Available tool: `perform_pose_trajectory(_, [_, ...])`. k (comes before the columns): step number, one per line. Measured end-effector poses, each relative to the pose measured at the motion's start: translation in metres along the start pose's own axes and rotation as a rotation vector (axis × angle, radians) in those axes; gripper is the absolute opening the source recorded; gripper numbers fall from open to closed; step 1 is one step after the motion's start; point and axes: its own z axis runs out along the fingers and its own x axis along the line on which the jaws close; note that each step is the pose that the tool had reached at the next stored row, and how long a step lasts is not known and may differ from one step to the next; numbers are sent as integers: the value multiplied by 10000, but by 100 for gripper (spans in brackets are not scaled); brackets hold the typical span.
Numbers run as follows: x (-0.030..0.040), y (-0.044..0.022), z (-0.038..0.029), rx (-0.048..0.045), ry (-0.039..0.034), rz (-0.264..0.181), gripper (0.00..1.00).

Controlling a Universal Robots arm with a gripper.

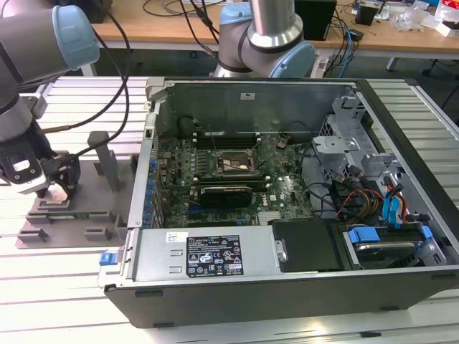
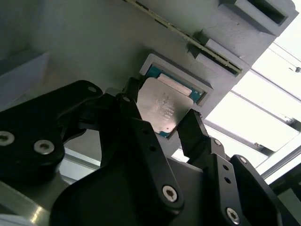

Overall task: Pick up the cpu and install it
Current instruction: 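Pick up the cpu and move it towards the insertion slot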

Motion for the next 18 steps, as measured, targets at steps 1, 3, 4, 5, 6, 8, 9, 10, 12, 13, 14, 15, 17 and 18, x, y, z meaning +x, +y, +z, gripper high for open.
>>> perform_pose_trajectory(1, [0, 0, 7, 0, 0, -7, 60])
perform_pose_trajectory(3, [0, -1, 19, 0, 1, -19, 60])
perform_pose_trajectory(4, [0, -1, 19, 0, 1, -20, 60])
perform_pose_trajectory(5, [0, -1, 19, 0, 1, -21, 60])
perform_pose_trajectory(6, [0, -1, 20, 0, 0, -23, 60])
perform_pose_trajectory(8, [0, -1, 20, -1, 0, -24, 60])
perform_pose_trajectory(9, [0, -1, 20, 0, 1, -25, 60])
perform_pose_trajectory(10, [0, -1, 20, -1, 0, -25, 60])
perform_pose_trajectory(12, [0, -1, 20, -1, 1, -26, 59])
perform_pose_trajectory(13, [0, -1, 20, 0, 2, -27, 59])
perform_pose_trajectory(14, [0, -1, 20, 0, 1, -27, 55])
perform_pose_trajectory(15, [0, -1, 20, 0, 1, -28, 55])
perform_pose_trajectory(17, [-4, 9, -242, 3, 1, -31, 55])
perform_pose_trajectory(18, [-4, 10, -269, 5, 1, -32, 55])
